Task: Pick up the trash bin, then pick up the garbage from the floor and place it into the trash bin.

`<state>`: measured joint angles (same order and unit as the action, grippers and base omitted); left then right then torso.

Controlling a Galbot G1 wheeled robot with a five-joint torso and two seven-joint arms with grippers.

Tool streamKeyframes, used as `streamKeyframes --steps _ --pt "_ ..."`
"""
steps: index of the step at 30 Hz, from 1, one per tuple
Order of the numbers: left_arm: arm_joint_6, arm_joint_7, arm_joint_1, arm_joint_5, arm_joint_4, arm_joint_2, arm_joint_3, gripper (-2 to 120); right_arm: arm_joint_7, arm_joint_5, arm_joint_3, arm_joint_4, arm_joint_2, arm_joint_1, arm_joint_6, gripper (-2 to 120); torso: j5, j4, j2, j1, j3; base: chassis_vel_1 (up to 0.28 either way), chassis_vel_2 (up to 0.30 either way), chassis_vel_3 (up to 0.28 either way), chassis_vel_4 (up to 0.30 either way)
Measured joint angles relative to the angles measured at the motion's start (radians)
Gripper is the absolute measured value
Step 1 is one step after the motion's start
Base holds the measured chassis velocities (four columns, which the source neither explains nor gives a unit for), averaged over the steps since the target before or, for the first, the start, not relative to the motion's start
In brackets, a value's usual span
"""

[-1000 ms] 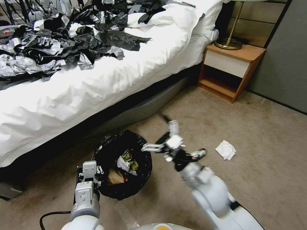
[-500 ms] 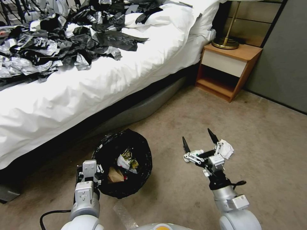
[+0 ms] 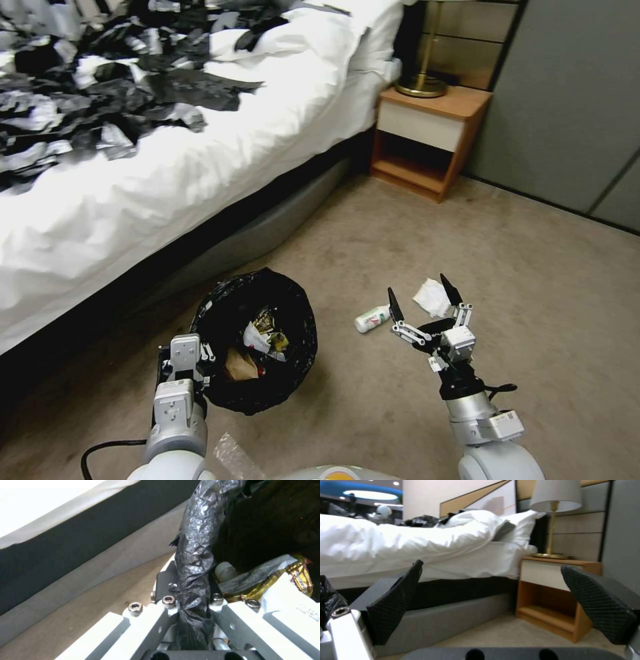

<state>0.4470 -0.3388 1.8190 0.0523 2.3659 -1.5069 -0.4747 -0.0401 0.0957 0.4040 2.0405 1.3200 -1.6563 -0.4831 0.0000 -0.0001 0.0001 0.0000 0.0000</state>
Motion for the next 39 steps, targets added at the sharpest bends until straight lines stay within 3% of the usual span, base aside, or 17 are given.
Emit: streamKeyframes --steps 29,39 --pt "0.005 -0.011 -0.011 -0.031 0.002 0.001 0.004 0 -0.007 0.000 -0.005 -0.001 0.004 0.008 0.018 100 0.0000 0.0001 0.000 0.000 0.000 -0.011 -0.010 -0.012 -0.011" --pt "-0.002 -0.011 -0.003 -0.028 0.004 0.002 0.004 0 -0.009 0.001 -0.007 0.003 0.004 0.002 0.019 100 -0.0001 0.0002 0.000 0.000 0.000 -0.123 0.113 0.128 -0.124"
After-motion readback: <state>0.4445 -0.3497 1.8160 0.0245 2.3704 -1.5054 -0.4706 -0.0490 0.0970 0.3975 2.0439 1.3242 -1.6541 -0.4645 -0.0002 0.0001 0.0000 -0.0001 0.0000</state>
